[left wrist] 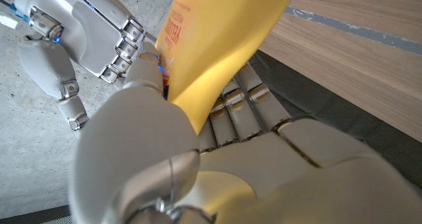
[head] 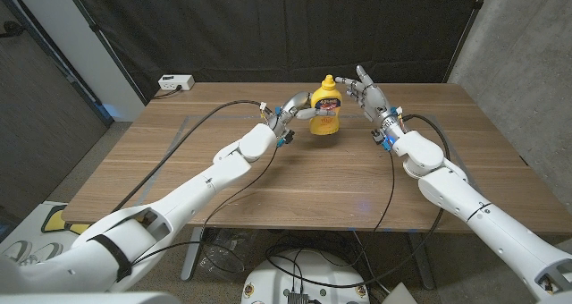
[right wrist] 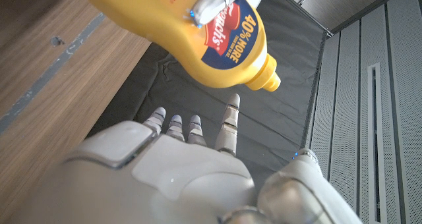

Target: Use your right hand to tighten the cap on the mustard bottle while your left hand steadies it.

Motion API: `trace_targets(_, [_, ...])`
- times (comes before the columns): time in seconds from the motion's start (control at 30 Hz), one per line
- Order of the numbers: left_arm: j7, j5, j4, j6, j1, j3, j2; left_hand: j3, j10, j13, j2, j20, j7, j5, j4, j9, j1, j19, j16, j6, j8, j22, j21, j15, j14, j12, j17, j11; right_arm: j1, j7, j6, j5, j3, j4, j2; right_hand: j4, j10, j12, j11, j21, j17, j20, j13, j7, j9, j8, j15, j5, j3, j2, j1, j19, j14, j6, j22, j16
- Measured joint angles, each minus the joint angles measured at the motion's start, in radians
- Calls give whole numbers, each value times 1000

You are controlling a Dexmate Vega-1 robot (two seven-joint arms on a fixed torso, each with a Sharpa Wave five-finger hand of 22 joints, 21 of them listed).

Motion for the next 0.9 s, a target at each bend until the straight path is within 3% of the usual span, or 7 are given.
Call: trace_targets(0.9, [-14,4,85,-20,-43,34,-48,7,2,-1,0,-4,-4,0,-7,-1,0,-4,-4,7,-10,0,-7,0,-5,-13,1,-2,30,54,-8,28,-13,20,-6,0,4,16,4,15,-3,2,0,1,0,8,0,8,0,14,7,-2,0,38,-3,7])
